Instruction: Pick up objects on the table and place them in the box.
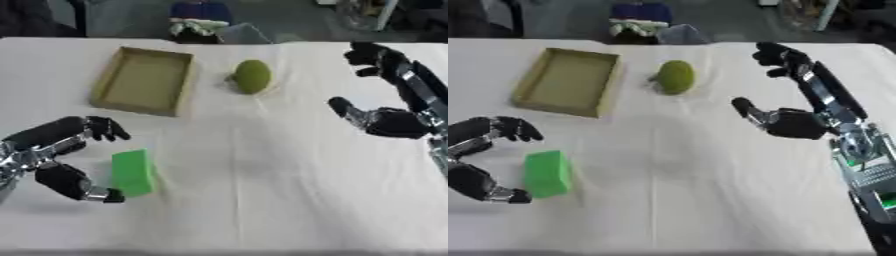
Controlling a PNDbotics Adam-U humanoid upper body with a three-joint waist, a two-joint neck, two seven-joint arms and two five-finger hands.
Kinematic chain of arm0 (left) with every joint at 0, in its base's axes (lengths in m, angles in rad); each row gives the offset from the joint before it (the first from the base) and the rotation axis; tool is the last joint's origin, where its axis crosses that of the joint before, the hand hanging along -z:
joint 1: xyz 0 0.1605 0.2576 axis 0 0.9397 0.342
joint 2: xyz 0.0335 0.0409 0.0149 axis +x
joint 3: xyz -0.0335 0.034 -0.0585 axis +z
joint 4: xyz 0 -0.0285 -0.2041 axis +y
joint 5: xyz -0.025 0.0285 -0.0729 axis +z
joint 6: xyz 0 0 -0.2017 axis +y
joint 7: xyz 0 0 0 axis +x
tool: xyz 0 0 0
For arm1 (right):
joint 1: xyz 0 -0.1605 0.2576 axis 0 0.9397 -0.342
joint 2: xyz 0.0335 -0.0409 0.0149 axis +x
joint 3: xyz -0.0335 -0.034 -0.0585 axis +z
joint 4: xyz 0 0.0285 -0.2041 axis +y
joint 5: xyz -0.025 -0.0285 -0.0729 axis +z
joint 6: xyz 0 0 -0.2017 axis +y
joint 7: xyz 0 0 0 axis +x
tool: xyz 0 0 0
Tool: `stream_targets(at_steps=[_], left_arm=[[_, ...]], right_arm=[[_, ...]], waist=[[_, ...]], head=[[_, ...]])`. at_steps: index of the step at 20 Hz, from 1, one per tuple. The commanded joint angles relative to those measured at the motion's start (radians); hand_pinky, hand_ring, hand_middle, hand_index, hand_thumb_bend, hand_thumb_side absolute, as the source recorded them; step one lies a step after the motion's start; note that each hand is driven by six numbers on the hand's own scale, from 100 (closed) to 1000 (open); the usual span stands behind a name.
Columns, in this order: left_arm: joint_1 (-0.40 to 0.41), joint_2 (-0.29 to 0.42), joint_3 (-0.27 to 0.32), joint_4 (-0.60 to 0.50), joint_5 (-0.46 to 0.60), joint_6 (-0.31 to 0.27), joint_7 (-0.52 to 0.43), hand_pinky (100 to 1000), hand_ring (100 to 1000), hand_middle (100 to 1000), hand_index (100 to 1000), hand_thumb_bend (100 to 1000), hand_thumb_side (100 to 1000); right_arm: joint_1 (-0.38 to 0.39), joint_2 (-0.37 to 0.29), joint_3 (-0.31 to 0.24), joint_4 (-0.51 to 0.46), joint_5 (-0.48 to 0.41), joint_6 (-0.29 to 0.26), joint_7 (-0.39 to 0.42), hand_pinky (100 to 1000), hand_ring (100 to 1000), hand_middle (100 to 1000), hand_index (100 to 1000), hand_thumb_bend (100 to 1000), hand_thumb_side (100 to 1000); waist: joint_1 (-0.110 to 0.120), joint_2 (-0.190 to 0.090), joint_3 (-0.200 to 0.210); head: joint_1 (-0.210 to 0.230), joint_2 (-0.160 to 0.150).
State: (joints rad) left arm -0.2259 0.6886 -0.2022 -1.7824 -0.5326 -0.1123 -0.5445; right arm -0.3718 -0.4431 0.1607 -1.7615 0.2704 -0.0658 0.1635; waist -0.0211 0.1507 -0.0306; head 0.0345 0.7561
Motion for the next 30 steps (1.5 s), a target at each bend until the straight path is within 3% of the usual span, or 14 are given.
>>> stream_targets(at_steps=[1,8,13,16,24,26,30], left_arm=[[-0.023,0.002,-0.001,0.006,-0.028,0.01,0.015,754,773,783,851,723,568],[-0.043,-0.029,-0.026,0.045,-0.071,0.01,0.018,734,751,742,820,634,539],[-0.054,-0.039,-0.043,0.07,-0.107,0.004,0.025,729,742,656,800,609,516],[-0.055,-0.039,-0.052,0.082,-0.13,-0.011,0.015,728,734,652,796,592,507],[-0.053,-0.036,-0.058,0.094,-0.167,-0.03,0.014,708,638,589,749,511,454],[-0.053,-0.036,-0.059,0.093,-0.176,-0.034,0.023,673,579,509,678,437,388],[-0.054,-0.034,-0.056,0.084,-0.191,-0.037,0.065,590,493,424,593,375,330]], right_arm=[[-0.01,-0.019,-0.007,-0.009,-0.003,0.0,0.002,812,869,825,950,426,389],[-0.01,-0.017,-0.007,-0.011,-0.004,-0.001,0.003,812,869,825,950,422,390],[-0.01,-0.016,-0.007,-0.011,-0.005,-0.001,0.004,812,869,825,950,421,391],[-0.011,-0.016,-0.006,-0.011,-0.005,-0.002,0.005,812,869,825,950,420,391],[-0.012,-0.016,-0.004,-0.011,-0.006,-0.002,0.007,812,869,825,950,416,392],[-0.012,-0.016,-0.004,-0.011,-0.006,-0.002,0.007,812,869,824,950,409,395],[-0.012,-0.017,-0.003,-0.01,-0.006,-0.001,0.007,812,869,824,950,405,397]], waist=[[0.0,-0.013,-0.003],[-0.001,-0.012,-0.006],[-0.001,-0.011,-0.004],[-0.002,-0.011,-0.004],[-0.001,-0.011,-0.004],[-0.002,-0.011,-0.003],[-0.001,-0.011,-0.003]], head=[[0.002,0.004],[0.004,0.004],[0.005,0.005],[0.007,0.005],[0.008,0.007],[0.008,0.008],[0.007,0.009]])
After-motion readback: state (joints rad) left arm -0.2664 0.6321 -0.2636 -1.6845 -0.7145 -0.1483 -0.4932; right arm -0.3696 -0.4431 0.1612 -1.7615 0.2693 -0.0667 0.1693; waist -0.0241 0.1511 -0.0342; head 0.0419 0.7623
